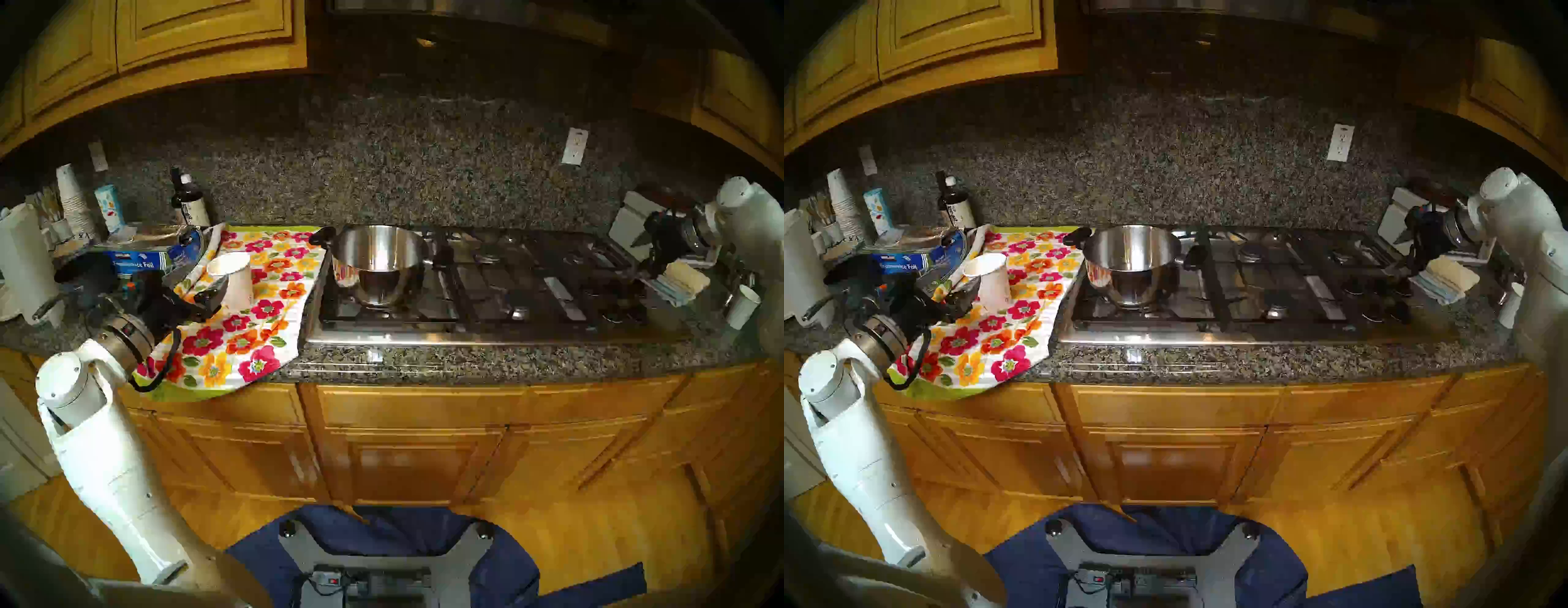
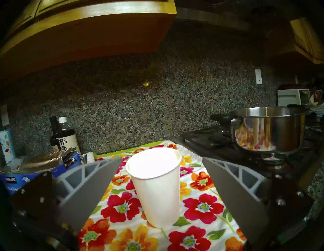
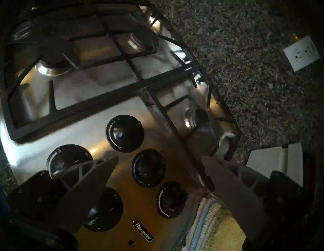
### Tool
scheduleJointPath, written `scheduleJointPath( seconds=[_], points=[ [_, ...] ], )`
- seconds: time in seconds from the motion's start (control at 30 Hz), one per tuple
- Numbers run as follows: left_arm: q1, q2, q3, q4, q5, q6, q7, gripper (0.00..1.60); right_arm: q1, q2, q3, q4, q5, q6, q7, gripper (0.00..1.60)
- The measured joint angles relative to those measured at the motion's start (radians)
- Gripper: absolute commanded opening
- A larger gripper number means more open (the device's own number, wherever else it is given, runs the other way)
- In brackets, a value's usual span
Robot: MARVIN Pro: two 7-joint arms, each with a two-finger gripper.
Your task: Pick up the water cup, pour water into the pot, turn on the stove
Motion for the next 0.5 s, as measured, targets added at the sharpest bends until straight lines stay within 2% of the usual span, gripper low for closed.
scheduleJointPath(
  seconds=[0.23, 0.5],
  points=[
    [0.000, 0.000, 0.000, 0.000, 0.000, 0.000, 0.000, 1.60, -0.003, -0.008, 0.034, 0.022, 0.035, 0.064, -0.015, 1.60],
    [0.000, 0.000, 0.000, 0.000, 0.000, 0.000, 0.000, 1.60, -0.005, -0.017, 0.046, 0.033, 0.046, 0.086, -0.024, 1.60]
  ],
)
